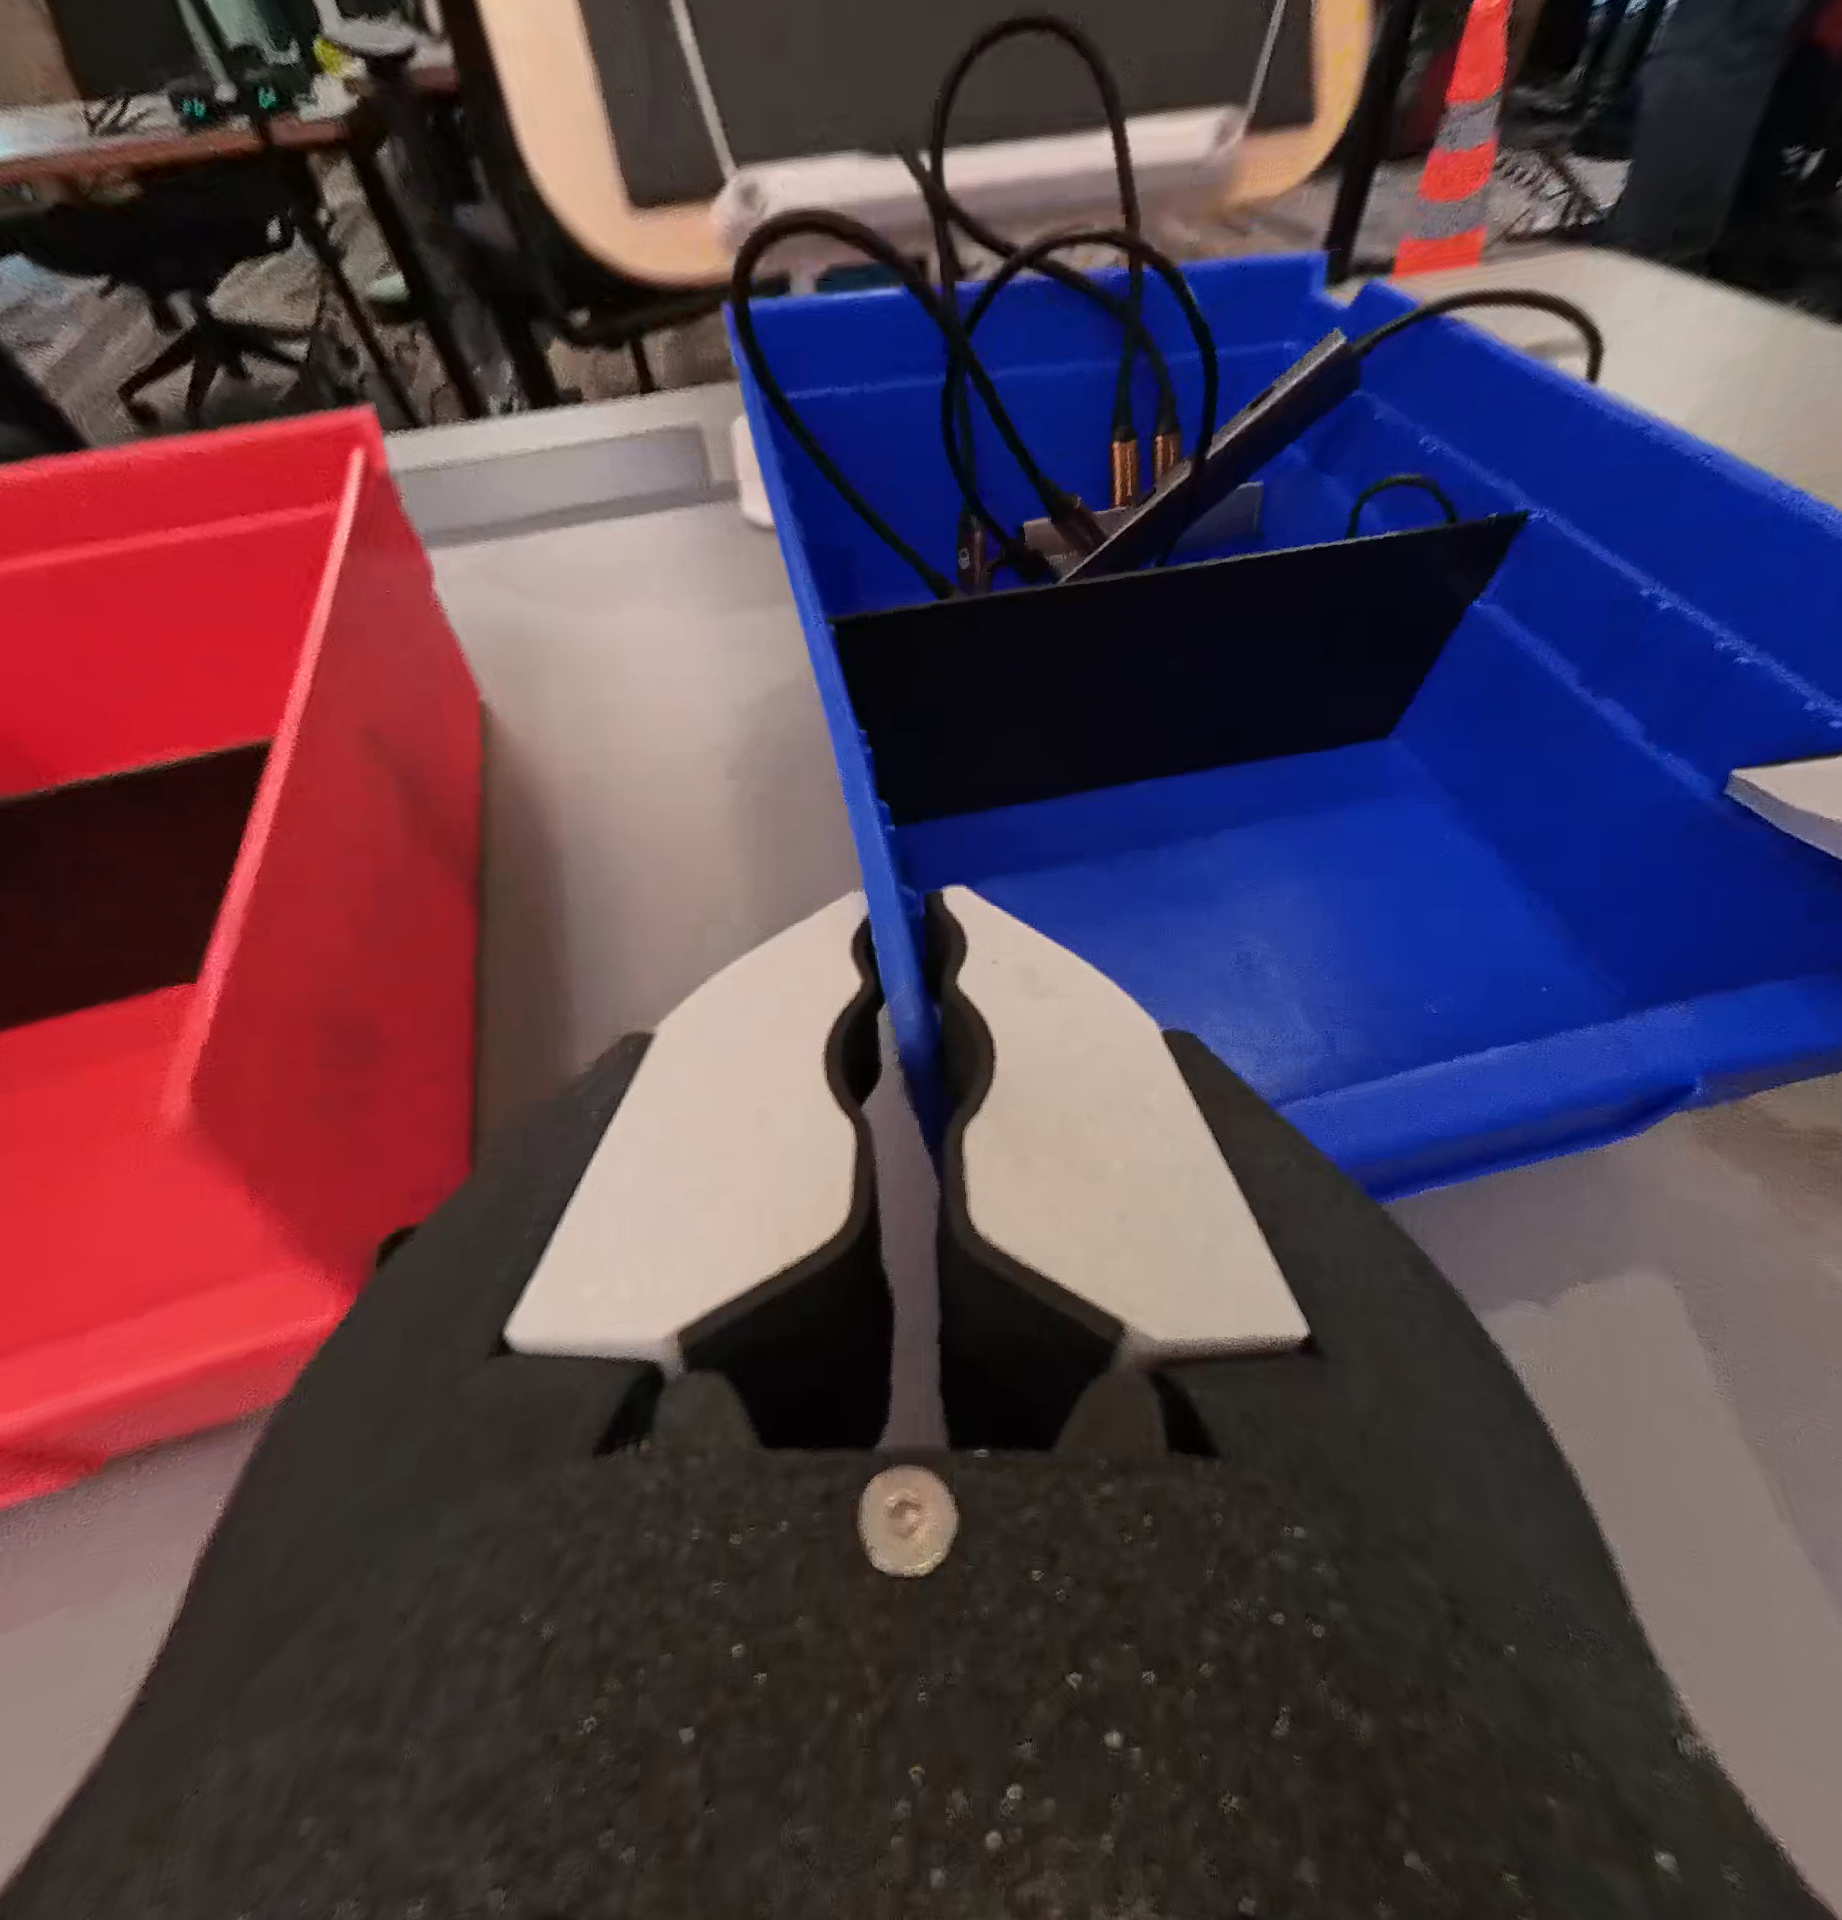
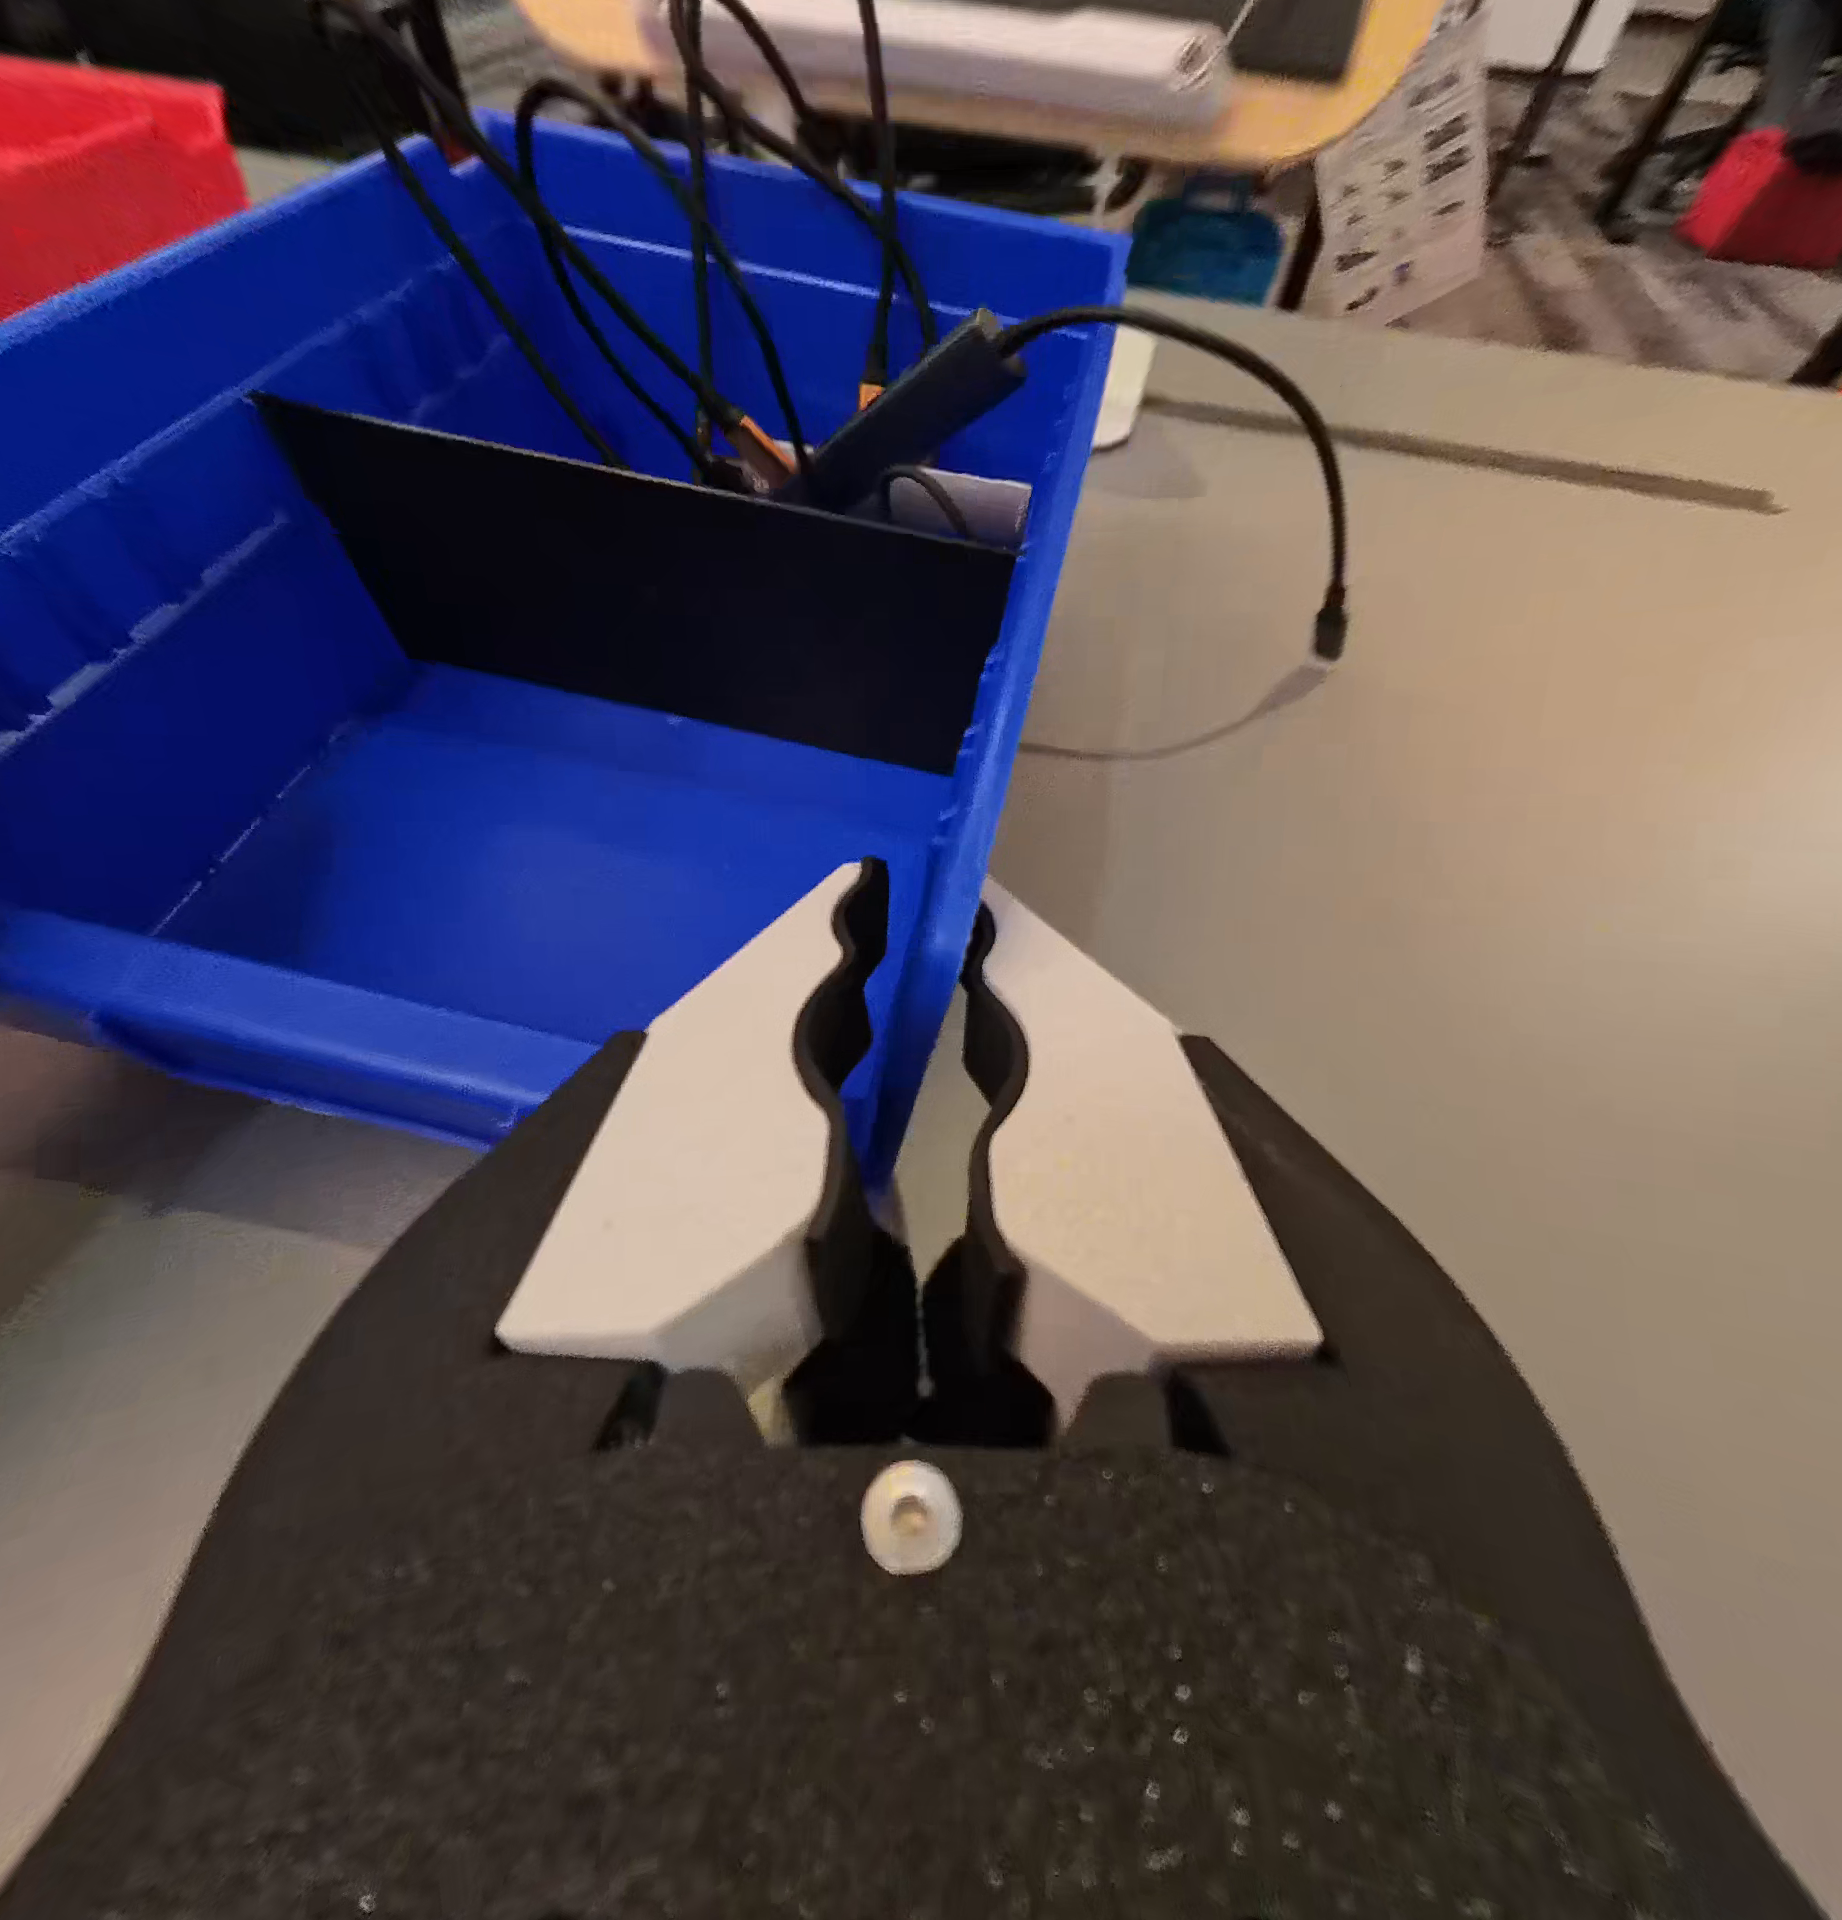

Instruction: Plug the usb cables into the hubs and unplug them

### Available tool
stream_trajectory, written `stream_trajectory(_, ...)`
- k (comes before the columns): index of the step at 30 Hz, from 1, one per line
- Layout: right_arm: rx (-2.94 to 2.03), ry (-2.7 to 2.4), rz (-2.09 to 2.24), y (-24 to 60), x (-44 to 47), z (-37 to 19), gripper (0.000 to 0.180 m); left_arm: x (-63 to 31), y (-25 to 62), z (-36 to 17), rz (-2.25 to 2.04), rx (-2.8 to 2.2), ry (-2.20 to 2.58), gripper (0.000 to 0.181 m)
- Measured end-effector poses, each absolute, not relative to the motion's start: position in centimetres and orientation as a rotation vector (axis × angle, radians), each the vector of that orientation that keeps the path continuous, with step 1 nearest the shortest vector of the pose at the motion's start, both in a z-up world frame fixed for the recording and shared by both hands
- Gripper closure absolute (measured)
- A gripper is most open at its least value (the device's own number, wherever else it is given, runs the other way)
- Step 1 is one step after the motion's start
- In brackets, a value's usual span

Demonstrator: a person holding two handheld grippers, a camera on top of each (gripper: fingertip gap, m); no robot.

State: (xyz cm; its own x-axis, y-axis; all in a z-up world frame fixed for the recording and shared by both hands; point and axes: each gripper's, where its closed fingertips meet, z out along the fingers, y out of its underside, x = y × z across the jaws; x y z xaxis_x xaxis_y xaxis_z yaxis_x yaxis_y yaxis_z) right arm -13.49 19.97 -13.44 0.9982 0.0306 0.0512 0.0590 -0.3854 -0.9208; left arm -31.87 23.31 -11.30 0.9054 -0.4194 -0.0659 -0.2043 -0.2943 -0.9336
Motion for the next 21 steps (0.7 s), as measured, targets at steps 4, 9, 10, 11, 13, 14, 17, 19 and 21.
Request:
stream_trajectory(4, -1.962, -0.128, -0.042, 20.7, -13.6, -13.5, 0.165, -31.7, 22.0, -12.1, -0.351, -1.892, 0.579, 0.164)
stream_trajectory(9, -1.909, -0.324, 0.039, 18.4, -14.3, -12.8, 0.132, -39.6, 19.5, -4.7, -0.413, -1.601, 0.302, 0.152)
stream_trajectory(10, -1.890, -0.358, 0.048, 17.5, -14.3, -12.5, 0.130, -43.8, 19.2, -2.8, -0.347, -1.507, 0.174, 0.156)
stream_trajectory(11, -1.865, -0.377, 0.051, 16.7, -14.2, -12.0, 0.130, -48.5, 19.0, -2.0, -0.259, -1.461, 0.054, 0.156)
stream_trajectory(13, -1.819, -0.390, 0.033, 15.5, -14.0, -10.8, 0.132, -56.8, 19.7, -4.0, -0.081, -1.571, -0.065, 0.157)
stream_trajectory(14, -1.800, -0.391, -0.003, 15.1, -14.0, -10.0, 0.132, -59.9, 20.3, -5.9, -0.025, -1.670, -0.066, 0.157)
stream_trajectory(17, -1.735, -0.491, 0.013, 13.4, -18.1, -8.1, 0.133, -63.2, 23.2, -9.5, -0.187, -1.814, -0.047, 0.142)
stream_trajectory(19, -1.728, -0.604, 0.130, 11.3, -23.3, -8.6, 0.134, -63.6, 25.4, -10.8, -0.280, -1.847, -0.057, 0.142)
stream_trajectory(21, -1.735, -0.727, 0.290, 8.8, -29.0, -10.1, 0.137, -63.1, 27.4, -12.0, -0.304, -1.884, 0.009, 0.141)
